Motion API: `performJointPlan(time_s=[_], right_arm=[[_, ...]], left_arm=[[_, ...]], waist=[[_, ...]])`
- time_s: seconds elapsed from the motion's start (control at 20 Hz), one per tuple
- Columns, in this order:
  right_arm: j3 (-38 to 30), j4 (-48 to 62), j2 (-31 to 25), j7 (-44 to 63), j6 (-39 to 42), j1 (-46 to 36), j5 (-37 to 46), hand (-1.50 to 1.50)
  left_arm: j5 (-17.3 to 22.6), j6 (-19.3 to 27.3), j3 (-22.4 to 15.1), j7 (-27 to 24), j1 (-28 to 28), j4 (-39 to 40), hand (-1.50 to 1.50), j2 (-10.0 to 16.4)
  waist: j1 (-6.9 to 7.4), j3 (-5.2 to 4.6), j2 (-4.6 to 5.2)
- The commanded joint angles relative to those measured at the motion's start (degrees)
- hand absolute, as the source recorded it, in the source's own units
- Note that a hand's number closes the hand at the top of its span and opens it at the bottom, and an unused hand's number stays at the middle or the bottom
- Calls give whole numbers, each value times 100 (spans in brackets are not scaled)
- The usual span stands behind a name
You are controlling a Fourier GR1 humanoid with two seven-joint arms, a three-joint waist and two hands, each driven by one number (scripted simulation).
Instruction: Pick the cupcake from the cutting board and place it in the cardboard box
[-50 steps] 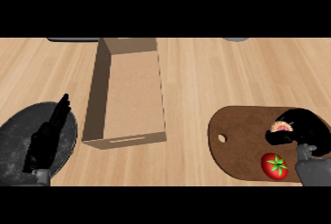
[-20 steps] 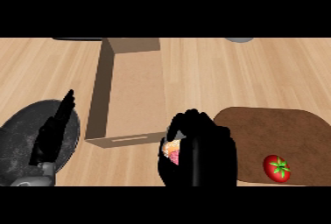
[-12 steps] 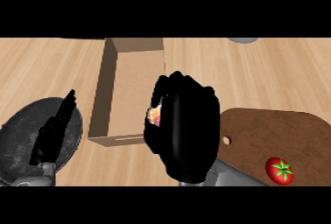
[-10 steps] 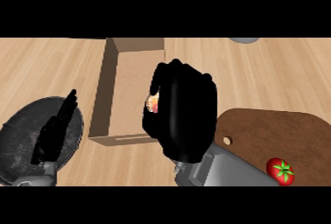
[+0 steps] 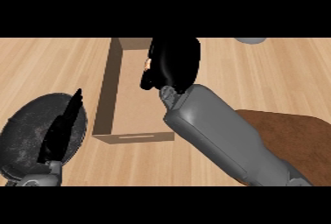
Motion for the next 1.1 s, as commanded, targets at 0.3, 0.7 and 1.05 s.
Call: performJointPlan(time_s=[0.3, 0.7, 1.05], right_arm=[[-241, 2263, 49, 160, -1531, -559, -1107, 150], [-86, 3255, 49, -481, -2783, -771, -1770, -150], [-410, 3261, 50, -687, -4732, -935, -1451, -150]], left_arm=[[-55, -36, -20, -205, -219, 324, 0, -50], [-137, 11, -133, 257, -218, -139, 0, -107], [-14, -71, 18, 112, -225, 60, 0, -49]], waist=[[76, -2, 64], [213, 8, 41], [41, 8, 19]])
